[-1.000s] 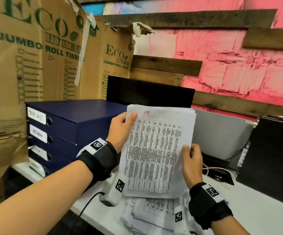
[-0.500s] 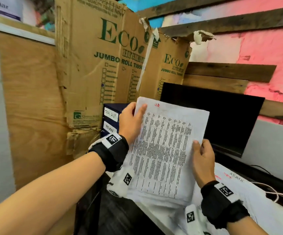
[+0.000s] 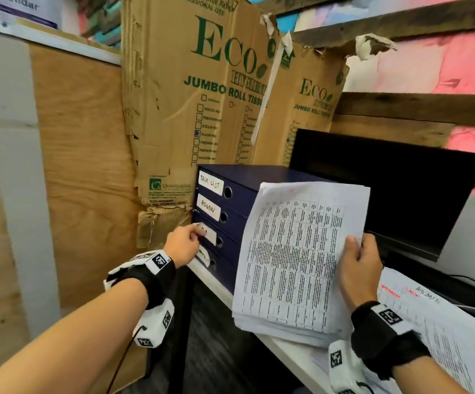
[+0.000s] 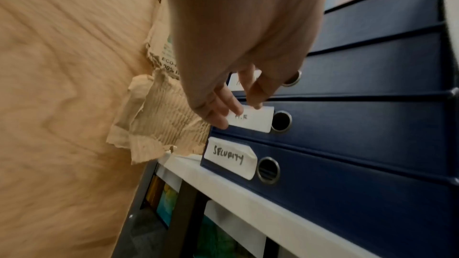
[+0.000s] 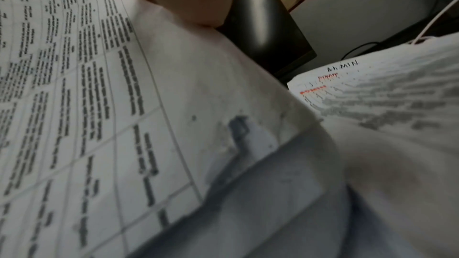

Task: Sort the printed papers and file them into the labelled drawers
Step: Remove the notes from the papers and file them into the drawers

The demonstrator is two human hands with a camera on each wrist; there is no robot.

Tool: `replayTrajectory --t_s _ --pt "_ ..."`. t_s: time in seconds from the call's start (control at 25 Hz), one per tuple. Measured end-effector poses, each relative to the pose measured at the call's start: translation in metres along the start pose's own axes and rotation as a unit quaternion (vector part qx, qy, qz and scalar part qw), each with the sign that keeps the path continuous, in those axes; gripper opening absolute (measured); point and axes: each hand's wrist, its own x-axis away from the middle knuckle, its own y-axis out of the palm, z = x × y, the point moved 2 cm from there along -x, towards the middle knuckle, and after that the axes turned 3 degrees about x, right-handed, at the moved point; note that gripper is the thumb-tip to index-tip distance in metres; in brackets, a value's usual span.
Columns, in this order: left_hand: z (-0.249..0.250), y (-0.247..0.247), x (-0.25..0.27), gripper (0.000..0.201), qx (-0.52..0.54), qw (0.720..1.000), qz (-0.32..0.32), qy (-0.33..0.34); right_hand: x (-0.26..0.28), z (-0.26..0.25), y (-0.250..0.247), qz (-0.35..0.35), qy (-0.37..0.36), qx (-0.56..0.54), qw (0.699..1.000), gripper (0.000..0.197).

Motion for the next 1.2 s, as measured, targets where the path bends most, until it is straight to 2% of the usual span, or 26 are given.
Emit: replayTrajectory --t_s 0.12,0.16,0.28,0.36,0.44,0.52,0.6,0.76,0.92,1.04,1.12,1.2 --pt "-0.01 0.021 0.001 0.043 -0.12 0.988 -0.095 -0.004 0.007 0.01 0.009 -0.007 0.02 0.006 1.0 0.016" --pt "-0.012 0.029 0.002 0.047 -0.131 0.985 -0.11 -0.007 0.009 0.012 0.011 -0.01 0.024 0.009 1.0 0.016" --pt "-0.017 0.043 -0.001 0.044 -0.047 0.995 -0.082 -0.022 0.012 0.014 0.018 -0.022 0.031 0.015 0.999 0.017" --pt "-0.02 0.048 -0.002 0.042 0.002 0.999 -0.046 0.003 0.011 0.015 0.023 -0.026 0.038 0.011 0.999 0.016" --pt "-0.022 0.055 -0.001 0.043 -0.013 0.997 -0.071 0.02 0.01 0.015 0.027 -0.024 0.034 0.012 0.999 0.016" --pt "-0.022 0.06 -0.003 0.051 -0.059 0.992 -0.107 0.006 0.01 0.014 0.031 -0.023 0.026 0.018 0.999 0.017" --pt "-0.019 0.057 -0.005 0.052 -0.074 0.991 -0.116 -0.006 0.01 0.014 0.033 -0.025 0.028 0.021 0.999 0.017" --pt "-0.026 0.027 -0.002 0.047 -0.065 0.991 -0.118 0.004 0.008 0.006 0.032 -0.025 0.021 0.015 0.999 0.016" --pt "-0.044 -0.027 0.017 0.045 -0.1 0.986 -0.135 0.008 0.004 -0.008 0.033 -0.021 -0.001 0.005 1.0 0.015" --pt "-0.056 -0.069 0.036 0.04 -0.123 0.979 -0.161 -0.008 0.005 -0.032 0.044 -0.027 -0.018 -0.011 0.999 0.014" --pt "-0.059 -0.096 0.051 0.047 -0.122 0.975 -0.185 -0.013 0.007 -0.053 0.056 -0.032 -0.025 -0.025 0.999 0.013" --pt "-0.059 -0.119 0.066 0.04 -0.132 0.968 -0.214 -0.021 0.01 -0.076 0.071 -0.039 -0.03 -0.047 0.998 0.012"
